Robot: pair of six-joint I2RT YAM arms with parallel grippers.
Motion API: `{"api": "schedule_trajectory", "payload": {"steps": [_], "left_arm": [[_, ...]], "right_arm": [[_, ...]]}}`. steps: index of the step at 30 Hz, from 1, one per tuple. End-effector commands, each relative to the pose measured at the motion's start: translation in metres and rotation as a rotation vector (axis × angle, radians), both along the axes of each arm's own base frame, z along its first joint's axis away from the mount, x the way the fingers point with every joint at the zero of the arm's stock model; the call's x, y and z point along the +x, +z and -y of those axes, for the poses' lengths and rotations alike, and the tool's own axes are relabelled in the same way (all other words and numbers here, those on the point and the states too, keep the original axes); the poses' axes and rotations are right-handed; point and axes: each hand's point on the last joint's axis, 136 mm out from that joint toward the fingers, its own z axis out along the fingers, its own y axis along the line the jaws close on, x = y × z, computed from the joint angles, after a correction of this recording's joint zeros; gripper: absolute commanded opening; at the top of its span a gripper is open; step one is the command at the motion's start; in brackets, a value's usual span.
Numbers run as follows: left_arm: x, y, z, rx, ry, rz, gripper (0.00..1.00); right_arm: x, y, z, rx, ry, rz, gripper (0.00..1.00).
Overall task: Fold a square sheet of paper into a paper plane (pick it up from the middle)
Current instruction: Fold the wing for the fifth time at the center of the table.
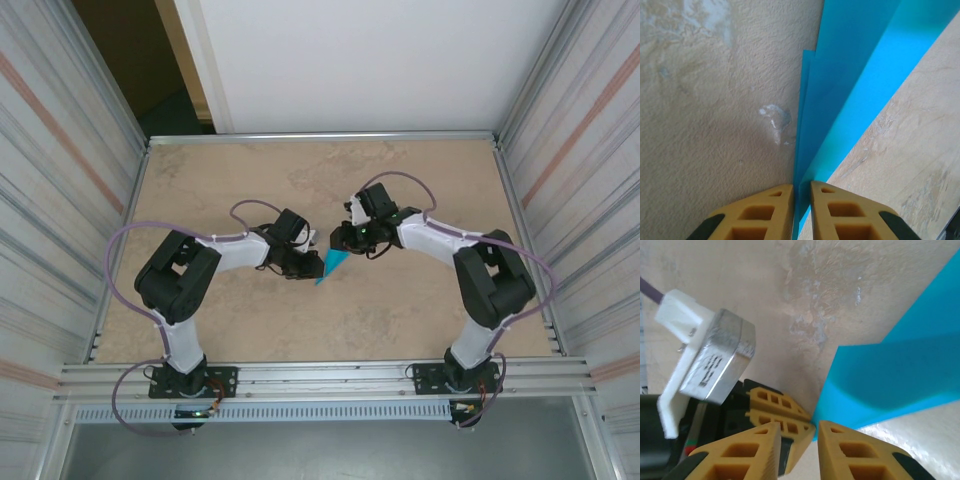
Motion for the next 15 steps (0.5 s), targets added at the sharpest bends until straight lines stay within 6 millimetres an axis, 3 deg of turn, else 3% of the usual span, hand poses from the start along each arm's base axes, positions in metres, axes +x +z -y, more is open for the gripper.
{"api": "schedule_trajectory", "payload": {"steps": [1, 10, 15], "left_arm": [[-0.017, -0.032, -0.013, 0.096, 0.006, -0.076, 0.18], [-0.016, -0.031, -0.011, 0.09, 0.004, -0.08, 0.18], [-0.017, -0.031, -0.01, 0.087, 0.003, -0.081, 0.18]], "right_arm": [[0.007, 0.0, -0.014, 0.048, 0.015, -0.015, 0.2], [0.011, -0.037, -0.005, -0.011, 0.002, -0.105, 0.17], [0.01, -0.047, -0.001, -0.031, -0.008, -0.118, 0.17]]}}
